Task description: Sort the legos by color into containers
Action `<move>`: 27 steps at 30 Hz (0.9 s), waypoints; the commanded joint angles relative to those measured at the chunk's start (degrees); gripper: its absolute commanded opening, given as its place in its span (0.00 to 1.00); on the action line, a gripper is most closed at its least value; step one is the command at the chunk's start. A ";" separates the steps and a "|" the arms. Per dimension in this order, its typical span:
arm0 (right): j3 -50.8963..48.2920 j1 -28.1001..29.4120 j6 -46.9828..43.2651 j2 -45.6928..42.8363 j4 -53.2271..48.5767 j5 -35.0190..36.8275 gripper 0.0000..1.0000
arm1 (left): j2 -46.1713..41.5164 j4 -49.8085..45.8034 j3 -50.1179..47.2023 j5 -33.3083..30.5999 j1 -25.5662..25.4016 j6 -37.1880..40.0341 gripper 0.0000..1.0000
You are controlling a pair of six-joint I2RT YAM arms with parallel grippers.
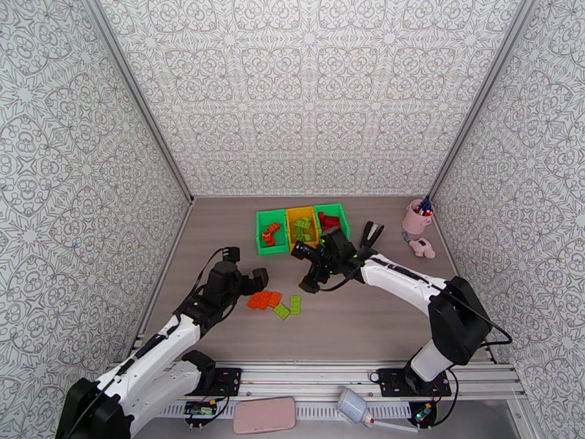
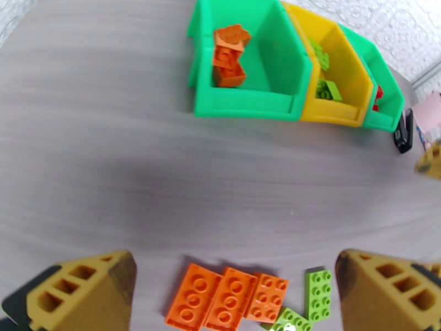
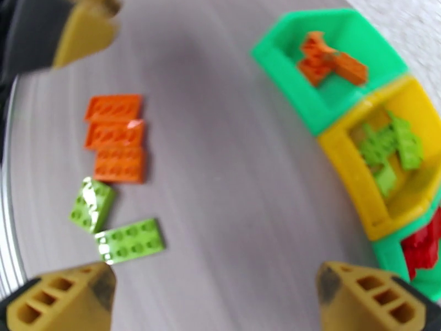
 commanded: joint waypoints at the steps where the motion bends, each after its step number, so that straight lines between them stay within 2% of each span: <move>1: 1.53 3.29 -9.98 1.79 -7.45 0.93 1.00 | -2.47 -3.55 -0.75 1.06 2.07 -2.63 1.00; 6: 5.42 7.26 -14.52 7.45 -12.58 2.63 1.00 | -4.48 -5.03 -1.40 1.72 4.54 -2.61 1.00; 12: 9.61 9.66 -14.91 14.12 -13.86 3.54 1.00 | -4.77 -5.44 -1.38 1.96 4.72 -1.51 1.00; 20: 12.90 10.04 -13.13 20.47 -13.69 5.01 1.00 | -5.03 -5.51 -1.40 1.87 4.82 -0.52 1.00; 27: 13.67 10.09 -12.44 22.81 -14.58 6.28 0.94 | -4.55 -4.75 -1.40 2.00 4.82 -0.16 1.00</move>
